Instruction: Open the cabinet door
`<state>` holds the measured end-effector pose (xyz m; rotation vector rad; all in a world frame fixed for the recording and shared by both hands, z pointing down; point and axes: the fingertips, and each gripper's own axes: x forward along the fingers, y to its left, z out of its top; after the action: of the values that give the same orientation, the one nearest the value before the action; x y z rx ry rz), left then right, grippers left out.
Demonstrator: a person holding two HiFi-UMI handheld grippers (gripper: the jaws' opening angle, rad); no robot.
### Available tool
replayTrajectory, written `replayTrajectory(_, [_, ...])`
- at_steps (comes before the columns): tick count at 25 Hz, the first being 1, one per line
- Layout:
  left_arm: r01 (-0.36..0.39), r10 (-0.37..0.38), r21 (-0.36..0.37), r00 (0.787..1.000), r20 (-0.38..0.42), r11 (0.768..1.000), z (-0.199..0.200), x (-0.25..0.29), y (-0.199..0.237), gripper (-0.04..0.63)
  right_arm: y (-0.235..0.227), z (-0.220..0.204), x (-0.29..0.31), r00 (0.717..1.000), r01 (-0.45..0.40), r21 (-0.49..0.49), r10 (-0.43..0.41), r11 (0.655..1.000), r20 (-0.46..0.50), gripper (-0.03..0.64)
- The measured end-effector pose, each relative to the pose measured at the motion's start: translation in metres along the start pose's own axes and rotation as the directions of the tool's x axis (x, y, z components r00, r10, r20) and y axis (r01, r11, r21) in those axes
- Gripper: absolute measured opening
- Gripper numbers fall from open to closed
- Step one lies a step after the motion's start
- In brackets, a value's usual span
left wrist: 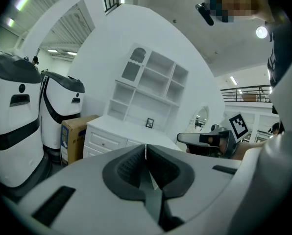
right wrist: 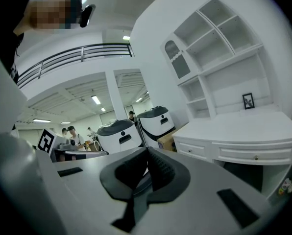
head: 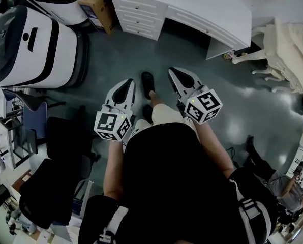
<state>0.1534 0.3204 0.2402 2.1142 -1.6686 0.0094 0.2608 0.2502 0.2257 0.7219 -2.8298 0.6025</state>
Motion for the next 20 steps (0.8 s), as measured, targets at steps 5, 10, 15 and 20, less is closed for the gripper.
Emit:
replayTrajectory(5, [-0.041, 0.040, -0.010, 0.999, -0.017, 0.999, 0.018, 0.020, 0.039, 0.028, -0.015, 0.016, 0.058, 1.000, -0.027, 0.010, 0.027, 1.000, -0.016, 0.017])
replayTrajectory(10, [-0.055, 0.055, 0.011, 0.998, -0.027, 0.998, 0.050, 0.057, 0.072, 0.028, -0.038, 0.043, 0.113, 0.998, -0.060, 0.021, 0.060, 0.998, -0.021, 0.017])
replayTrajectory(15, [-0.078, 0.079, 0.007, 0.996, -0.031, 0.997, 0.076, 0.094, 0.103, 0.028, -0.061, 0.052, 0.164, 0.990, -0.109, 0.035, 0.112, 0.993, -0.082, 0.017])
replayTrajectory(20, [-0.092, 0.092, 0.007, 0.995, -0.043, 0.996, 0.092, 0.133, 0.126, 0.028, -0.091, 0.055, 0.210, 0.978, -0.146, 0.040, 0.150, 0.989, -0.143, 0.017])
